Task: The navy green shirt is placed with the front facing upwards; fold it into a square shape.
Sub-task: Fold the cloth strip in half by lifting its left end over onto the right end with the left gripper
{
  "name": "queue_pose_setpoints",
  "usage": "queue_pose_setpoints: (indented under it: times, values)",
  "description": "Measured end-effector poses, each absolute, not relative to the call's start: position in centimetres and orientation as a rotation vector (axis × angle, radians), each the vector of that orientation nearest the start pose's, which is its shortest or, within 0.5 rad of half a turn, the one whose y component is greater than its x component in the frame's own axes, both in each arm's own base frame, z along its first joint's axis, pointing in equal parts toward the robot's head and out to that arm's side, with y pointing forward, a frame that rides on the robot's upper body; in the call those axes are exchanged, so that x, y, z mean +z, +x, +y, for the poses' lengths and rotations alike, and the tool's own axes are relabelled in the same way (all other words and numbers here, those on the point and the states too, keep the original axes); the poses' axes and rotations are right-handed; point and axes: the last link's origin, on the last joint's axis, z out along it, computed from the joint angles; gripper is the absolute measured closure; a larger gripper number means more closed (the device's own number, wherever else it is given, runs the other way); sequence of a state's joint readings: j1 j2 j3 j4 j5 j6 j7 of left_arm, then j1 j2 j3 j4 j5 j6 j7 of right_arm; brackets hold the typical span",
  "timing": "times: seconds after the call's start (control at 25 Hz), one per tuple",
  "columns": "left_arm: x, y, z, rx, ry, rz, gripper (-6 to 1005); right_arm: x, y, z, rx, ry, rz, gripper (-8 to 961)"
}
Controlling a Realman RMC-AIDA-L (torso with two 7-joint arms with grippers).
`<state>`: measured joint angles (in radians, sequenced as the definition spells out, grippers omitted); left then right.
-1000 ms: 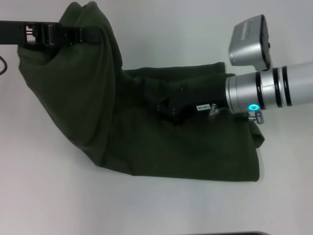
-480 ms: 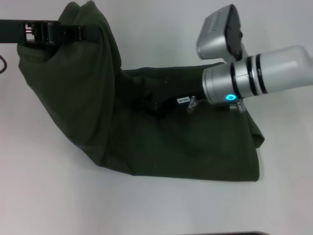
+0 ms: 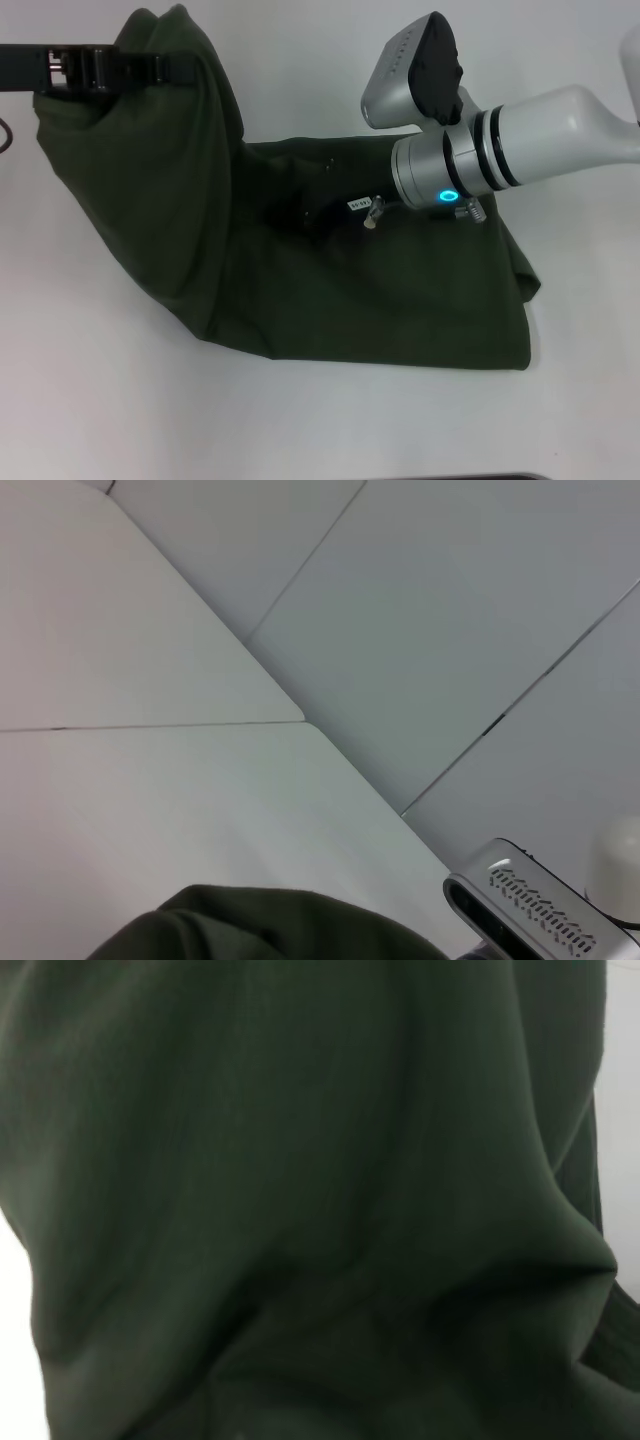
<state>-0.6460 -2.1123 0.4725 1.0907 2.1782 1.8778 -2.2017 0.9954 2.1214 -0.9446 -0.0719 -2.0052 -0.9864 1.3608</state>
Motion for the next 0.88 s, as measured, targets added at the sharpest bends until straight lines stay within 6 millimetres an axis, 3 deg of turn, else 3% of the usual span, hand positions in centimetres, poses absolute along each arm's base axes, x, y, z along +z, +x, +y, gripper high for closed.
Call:
queue_pose_setpoints:
  times: [0.48, 0.88]
  values:
    - [7.6, -20.6, 34.3, -0.732, -2.655, -1.277, 954, -11.8, 19.7, 37.8, 0.375, -2.826, 0.674, 950]
    - [7.4, -20.4, 34.3, -0.746, -2.663, -1.256, 954, -12.3, 18.6, 38.7, 0.339, -2.815, 0.615, 951]
